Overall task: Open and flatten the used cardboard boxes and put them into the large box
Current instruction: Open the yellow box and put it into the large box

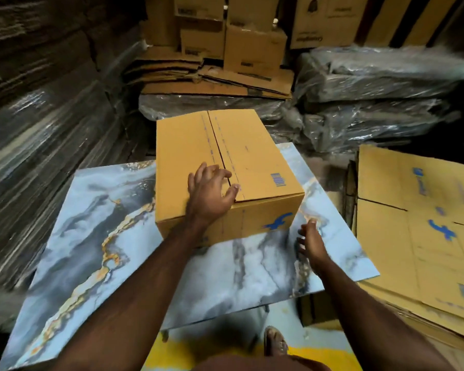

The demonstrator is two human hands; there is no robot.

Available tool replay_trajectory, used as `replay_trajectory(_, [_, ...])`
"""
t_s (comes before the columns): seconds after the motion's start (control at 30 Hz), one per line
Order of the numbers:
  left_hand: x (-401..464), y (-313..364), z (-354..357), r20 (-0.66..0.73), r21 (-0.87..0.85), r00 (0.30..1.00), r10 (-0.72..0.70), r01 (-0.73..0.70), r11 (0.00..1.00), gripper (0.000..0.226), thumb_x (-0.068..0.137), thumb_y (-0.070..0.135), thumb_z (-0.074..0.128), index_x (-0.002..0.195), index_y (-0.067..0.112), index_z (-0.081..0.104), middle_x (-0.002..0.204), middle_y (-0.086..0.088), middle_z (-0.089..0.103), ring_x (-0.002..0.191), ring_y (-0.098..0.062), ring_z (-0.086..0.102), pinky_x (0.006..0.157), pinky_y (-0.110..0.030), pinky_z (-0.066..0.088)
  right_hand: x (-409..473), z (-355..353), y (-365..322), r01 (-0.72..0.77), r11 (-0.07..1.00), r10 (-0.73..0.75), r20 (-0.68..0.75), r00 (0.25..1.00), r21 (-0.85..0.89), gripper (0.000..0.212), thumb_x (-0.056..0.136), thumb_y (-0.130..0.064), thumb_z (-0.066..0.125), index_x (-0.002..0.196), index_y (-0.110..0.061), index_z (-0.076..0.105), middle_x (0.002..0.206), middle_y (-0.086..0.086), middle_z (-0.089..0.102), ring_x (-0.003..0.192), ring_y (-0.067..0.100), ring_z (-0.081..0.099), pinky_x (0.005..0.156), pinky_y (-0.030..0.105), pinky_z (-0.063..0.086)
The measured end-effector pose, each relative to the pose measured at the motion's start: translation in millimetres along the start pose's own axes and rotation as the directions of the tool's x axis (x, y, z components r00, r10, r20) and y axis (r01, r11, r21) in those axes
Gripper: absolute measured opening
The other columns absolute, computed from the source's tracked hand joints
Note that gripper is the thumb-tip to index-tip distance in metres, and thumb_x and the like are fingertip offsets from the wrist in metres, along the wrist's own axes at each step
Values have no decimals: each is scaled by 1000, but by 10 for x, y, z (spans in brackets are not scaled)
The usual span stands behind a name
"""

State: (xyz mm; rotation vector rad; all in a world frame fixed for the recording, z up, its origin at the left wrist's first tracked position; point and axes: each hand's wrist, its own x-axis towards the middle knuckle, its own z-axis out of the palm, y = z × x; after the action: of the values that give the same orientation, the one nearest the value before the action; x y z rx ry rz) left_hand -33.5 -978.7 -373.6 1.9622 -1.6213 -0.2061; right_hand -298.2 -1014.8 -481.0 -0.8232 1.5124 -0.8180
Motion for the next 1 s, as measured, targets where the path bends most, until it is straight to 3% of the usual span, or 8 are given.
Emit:
replay_trajectory(0.17, [86,-114,277,364,362,931,-32,-110,926,100,76,89,36,157,36,10,166,-8,3,152,-28,-5,116,-62,-8,214,-106,-163,-104,975,101,28,995,196,78,101,-63,16,142,-3,44,147,20,47,121,35,54,105,49,43])
replay_trajectory(0.33, [127,-168,405,360,477,933,-4,-181,860,101,80,83,42,158,33,1,166,-8,-1,152,-28,-1,118,-61,1,431,58,-92,-217,943,200,91,976,251,88,101,-64,13,148,8,29,152,32,29,137,50,36,117,55,26])
replay_trajectory(0.43, [131,-189,443,327,473,945,-5,-159,866,100,79,82,44,157,34,5,166,-7,2,152,-27,-1,118,-60,1,448,144,-132,-206,950,193,78,978,233,74,103,-59,14,149,-4,35,136,17,55,104,27,61,89,38,47])
replay_trajectory(0.53, [123,-212,479,299,463,954,16,-159,872,99,79,82,44,158,34,7,166,-7,3,152,-27,0,118,-59,2,521,140,-194,-192,960,176,90,980,202,71,101,-63,17,148,-12,33,130,29,58,67,21,51,61,28,36])
replay_trajectory(0.63, [111,-226,490,265,451,963,39,-160,878,99,79,82,45,158,33,10,165,-8,7,152,-27,2,119,-58,3,560,127,-260,-255,948,229,146,962,189,73,98,-69,23,139,-12,42,91,23,69,64,28,54,66,31,44])
replay_trajectory(0.7, [78,-235,470,254,445,966,43,-156,882,98,80,81,46,158,33,11,165,-7,7,152,-26,2,120,-56,3,540,162,-322,-295,939,270,153,951,177,68,94,-74,28,104,-12,53,51,1,43,50,18,34,57,28,36])
replay_trajectory(0.83, [29,-258,350,261,439,964,43,-158,885,97,81,78,50,158,35,9,166,-4,4,153,-23,1,121,-50,4,588,99,-362,-328,943,307,240,921,51,79,87,-84,27,88,-9,56,54,2,35,49,18,29,49,26,28])
replay_trajectory(1.0, [39,-358,60,193,318,981,23,-85,944,97,80,67,63,157,36,12,166,0,7,153,-19,5,123,-47,8,542,132,-586,-203,977,180,256,950,67,80,92,-78,25,101,-7,60,94,13,61,93,24,59,90,45,49])
